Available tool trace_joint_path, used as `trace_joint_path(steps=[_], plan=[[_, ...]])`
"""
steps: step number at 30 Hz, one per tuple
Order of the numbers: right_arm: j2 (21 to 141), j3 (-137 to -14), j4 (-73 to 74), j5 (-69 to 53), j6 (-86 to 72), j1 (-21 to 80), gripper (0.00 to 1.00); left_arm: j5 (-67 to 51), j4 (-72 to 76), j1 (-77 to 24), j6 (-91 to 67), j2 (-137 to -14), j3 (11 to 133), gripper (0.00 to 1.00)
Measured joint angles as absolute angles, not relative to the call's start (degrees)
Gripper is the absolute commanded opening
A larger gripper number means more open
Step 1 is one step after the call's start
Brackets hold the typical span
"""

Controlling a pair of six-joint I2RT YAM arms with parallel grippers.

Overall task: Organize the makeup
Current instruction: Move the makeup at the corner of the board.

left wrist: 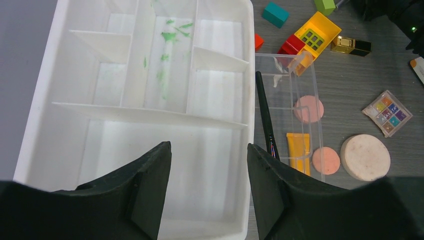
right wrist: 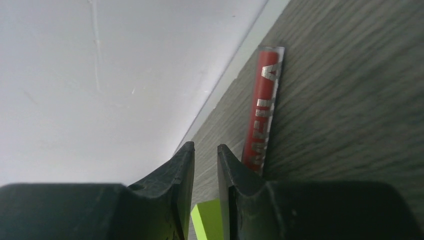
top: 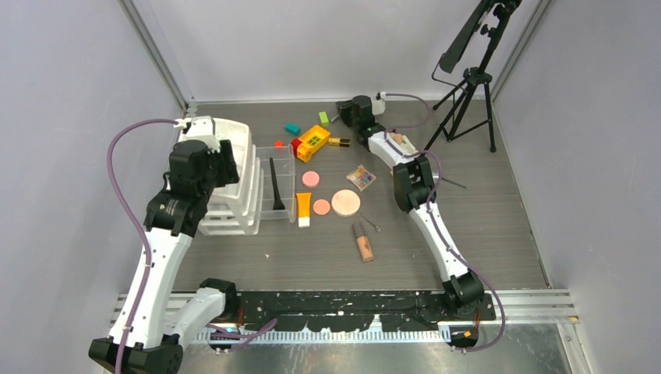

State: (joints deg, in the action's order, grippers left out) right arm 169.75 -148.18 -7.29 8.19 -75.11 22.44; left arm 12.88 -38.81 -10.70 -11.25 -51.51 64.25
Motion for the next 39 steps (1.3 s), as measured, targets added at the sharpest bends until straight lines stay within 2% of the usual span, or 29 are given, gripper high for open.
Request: trace_joint_path(steps=[8,11,15,18,24,34,39], plan=[[161.49,-142.30,8.01,13.10,-73.41,22.44,0.29,12.84,-38.81,-10.57,-11.25,-51.51,64.16,0.59],[155.54,-133.84,10.96,15.35,-71.96,22.44,0.29,12.82,-38.79,-10.48,-11.25,-51.51,63.96,0.59],[143.26,-114.17,5.98,17.61,-69.19,22.44,0.29,12.82,-38.79,-10.48,-11.25,-51.51,63.90,0.59],[137.82,-107.07,-0.40,18.04,-66.67,22.44,0.30,12.82,-38.79,-10.41,-11.25,-51.51,63.90,0.59],[134.63,-109.51,-4.73,17.02,-59.88,22.39,0.31,12.82,-38.79,-10.37,-11.25,-51.51,63.90,0.59],[135.96,-120.73,12.62,24.27,-45.23,20.88,0.47,12.62,-38.79,-10.37,-11.25,-51.51,63.83,0.60],[139.09,-123.15,20.18,26.46,-41.30,18.46,0.49,12.38,-38.79,-10.37,-11.25,-51.51,63.83,0.60]])
